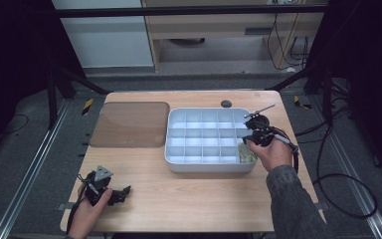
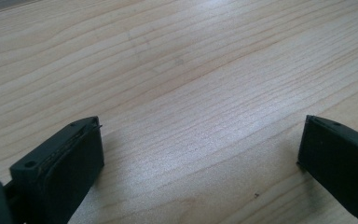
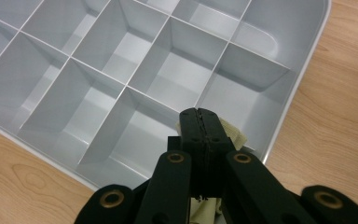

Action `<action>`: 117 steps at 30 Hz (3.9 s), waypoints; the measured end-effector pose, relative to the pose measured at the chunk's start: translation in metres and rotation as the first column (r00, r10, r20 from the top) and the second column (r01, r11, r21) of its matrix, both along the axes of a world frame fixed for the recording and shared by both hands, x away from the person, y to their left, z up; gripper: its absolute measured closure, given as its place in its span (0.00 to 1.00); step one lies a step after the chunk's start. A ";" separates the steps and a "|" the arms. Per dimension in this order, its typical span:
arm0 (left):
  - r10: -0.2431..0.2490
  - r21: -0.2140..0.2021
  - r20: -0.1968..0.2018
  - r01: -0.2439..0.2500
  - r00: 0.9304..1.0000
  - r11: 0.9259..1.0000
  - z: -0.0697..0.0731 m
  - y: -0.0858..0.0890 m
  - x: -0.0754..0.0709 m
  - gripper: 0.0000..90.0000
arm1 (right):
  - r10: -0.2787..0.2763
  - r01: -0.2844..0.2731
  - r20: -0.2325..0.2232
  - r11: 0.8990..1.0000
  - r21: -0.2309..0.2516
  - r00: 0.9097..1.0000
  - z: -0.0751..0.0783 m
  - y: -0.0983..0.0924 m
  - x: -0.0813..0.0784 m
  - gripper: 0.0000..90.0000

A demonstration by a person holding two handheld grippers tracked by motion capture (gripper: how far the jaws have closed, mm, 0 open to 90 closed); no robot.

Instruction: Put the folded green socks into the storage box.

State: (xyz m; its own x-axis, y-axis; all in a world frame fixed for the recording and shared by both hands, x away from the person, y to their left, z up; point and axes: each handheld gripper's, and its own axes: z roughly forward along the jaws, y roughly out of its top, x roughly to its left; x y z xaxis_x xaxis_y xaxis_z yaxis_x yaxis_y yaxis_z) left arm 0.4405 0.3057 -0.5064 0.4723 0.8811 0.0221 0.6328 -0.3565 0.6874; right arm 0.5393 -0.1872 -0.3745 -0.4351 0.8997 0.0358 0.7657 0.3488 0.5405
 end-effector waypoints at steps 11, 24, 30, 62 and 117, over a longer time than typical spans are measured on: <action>-0.002 0.002 0.002 0.002 1.000 1.000 0.000 0.000 0.000 0.00 | -0.020 0.020 -0.014 1.000 -0.018 1.000 -0.010 0.000 0.007 1.00; 0.000 -0.001 0.003 0.000 1.000 1.000 0.000 -0.001 0.000 0.00 | -0.037 0.035 -0.055 0.999 -0.038 0.998 -0.029 -0.003 0.014 1.00; -0.001 -0.001 0.004 0.001 1.000 1.000 0.000 -0.001 0.000 0.00 | -0.036 0.033 -0.071 0.998 -0.044 0.997 -0.036 -0.004 0.013 1.00; -0.009 0.003 0.002 0.009 1.000 1.000 0.000 -0.001 0.000 0.00 | -0.018 0.008 -0.116 0.996 -0.086 0.993 -0.063 -0.001 0.009 1.00; -0.011 -0.001 0.000 0.011 1.000 1.000 0.000 -0.003 -0.001 0.00 | -0.023 0.015 -0.109 0.997 -0.078 0.994 -0.062 -0.001 0.008 1.00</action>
State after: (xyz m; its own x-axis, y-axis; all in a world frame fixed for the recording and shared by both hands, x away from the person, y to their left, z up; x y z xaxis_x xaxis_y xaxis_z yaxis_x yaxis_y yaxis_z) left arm 0.4400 0.3030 -0.5065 0.4822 0.8758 0.0213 0.6285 -0.3628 0.6880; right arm 0.5470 -0.1884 -0.4364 -0.4153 0.9096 0.0128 0.8255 0.3709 0.4254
